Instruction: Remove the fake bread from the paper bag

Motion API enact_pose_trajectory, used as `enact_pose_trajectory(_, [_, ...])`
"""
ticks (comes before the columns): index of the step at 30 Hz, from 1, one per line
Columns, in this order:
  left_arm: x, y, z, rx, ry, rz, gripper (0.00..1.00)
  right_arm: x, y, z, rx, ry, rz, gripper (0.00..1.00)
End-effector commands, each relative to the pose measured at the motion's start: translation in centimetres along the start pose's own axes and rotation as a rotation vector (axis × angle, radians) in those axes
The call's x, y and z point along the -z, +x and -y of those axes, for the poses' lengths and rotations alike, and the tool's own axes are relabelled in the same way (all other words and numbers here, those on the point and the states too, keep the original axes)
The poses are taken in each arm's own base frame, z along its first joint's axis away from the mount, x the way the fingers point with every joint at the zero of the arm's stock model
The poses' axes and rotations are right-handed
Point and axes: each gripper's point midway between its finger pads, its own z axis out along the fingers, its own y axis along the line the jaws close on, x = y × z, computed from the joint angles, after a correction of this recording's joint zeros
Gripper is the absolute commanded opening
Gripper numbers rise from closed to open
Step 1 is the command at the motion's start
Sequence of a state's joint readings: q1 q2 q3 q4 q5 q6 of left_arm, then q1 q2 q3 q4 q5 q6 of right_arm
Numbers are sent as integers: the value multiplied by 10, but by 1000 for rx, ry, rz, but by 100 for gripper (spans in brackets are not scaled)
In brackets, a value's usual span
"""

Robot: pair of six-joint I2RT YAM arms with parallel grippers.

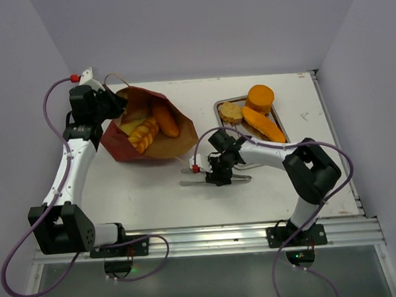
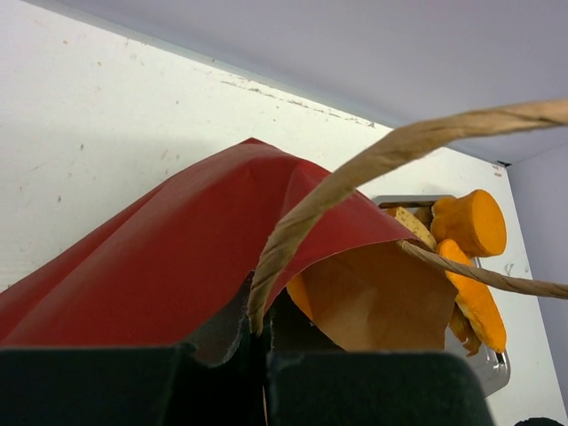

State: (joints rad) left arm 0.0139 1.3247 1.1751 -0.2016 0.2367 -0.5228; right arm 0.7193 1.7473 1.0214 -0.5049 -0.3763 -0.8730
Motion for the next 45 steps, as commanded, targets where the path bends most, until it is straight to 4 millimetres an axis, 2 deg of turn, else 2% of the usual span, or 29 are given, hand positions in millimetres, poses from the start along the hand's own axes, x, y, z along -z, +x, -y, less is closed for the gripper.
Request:
enact_pose_trajectory(1, [11,-29,17,-19,74,107,0,-18,44,-26,-53,-100,-156,52])
enact_pose_trajectory(2, [12,-29,16,-19,73,106,0,-18,46,-28,-58,-105,-164,47])
enact_pose_trajectory(5, [13,-29,15,-18,71,108,0,-18,52,-34,-60,-109,-172,22])
enact_pose_trajectory(7, [14,-30,15,-19,71,111,0,-14,49,-35,-54,-97,-154,16])
enact_pose_trajectory(9, [15,-31,14,-20,69,111,0,-9,49,-40,-46,-103,-144,5])
enact_pose_trajectory(11, [15,-31,14,-20,69,112,0,1,41,-42,-41,-91,-111,0])
enact_pose_trajectory(15, [16,-33,14,-21,68,116,0,31,20,-46,-31,-78,-28,0])
enact_pose_trajectory(16, [16,-33,13,-22,67,115,0,49,16,-48,-38,-71,2,0])
enact_pose_trajectory(17, [16,-32,13,-23,67,113,0,59,4,-51,-33,-84,54,0])
enact_pose_trajectory(19, [16,-33,13,-26,67,113,0,81,-2,-54,-26,-91,101,0])
enact_pose_trajectory(20, [16,-33,13,-28,68,113,0,100,-11,-61,-21,-96,134,0])
enact_pose_trajectory(22, [16,-31,12,-29,70,111,0,119,-11,-74,-17,-124,143,0])
enact_pose_trajectory(25, [14,-29,13,-35,80,108,0,151,-30,-80,-6,-88,215,0])
enact_pose_trajectory(29, [13,-23,13,-46,94,93,0,198,-67,-70,-41,-5,322,0])
enact_pose_trajectory(31, [12,-20,14,-57,109,82,0,212,-81,-67,-112,3,365,0])
enact_pose_trajectory(32, [12,-19,14,-60,113,78,0,225,-96,-56,-112,46,408,0])
enact_pose_trajectory(34, [12,-14,16,-73,133,65,0,226,-106,-43,-227,51,418,2])
enact_pose_trajectory(35, [12,-12,16,-77,142,61,0,235,-119,-30,-235,88,453,4])
enact_pose_trajectory(36, [12,-9,18,-87,163,54,0,235,-126,-25,-297,81,460,6])
enact_pose_trajectory(37, [11,-5,20,-90,176,46,0,225,-126,-14,-336,77,428,7])
enact_pose_trajectory(38, [12,-4,20,-93,186,45,0,232,-136,-6,-338,98,435,7])
enact_pose_trajectory(44, [13,26,19,-93,243,-22,0,212,-158,16,-454,63,433,13])
enact_pose_trajectory(45, [12,23,23,-103,265,-1,0,210,-161,16,-465,50,440,13])
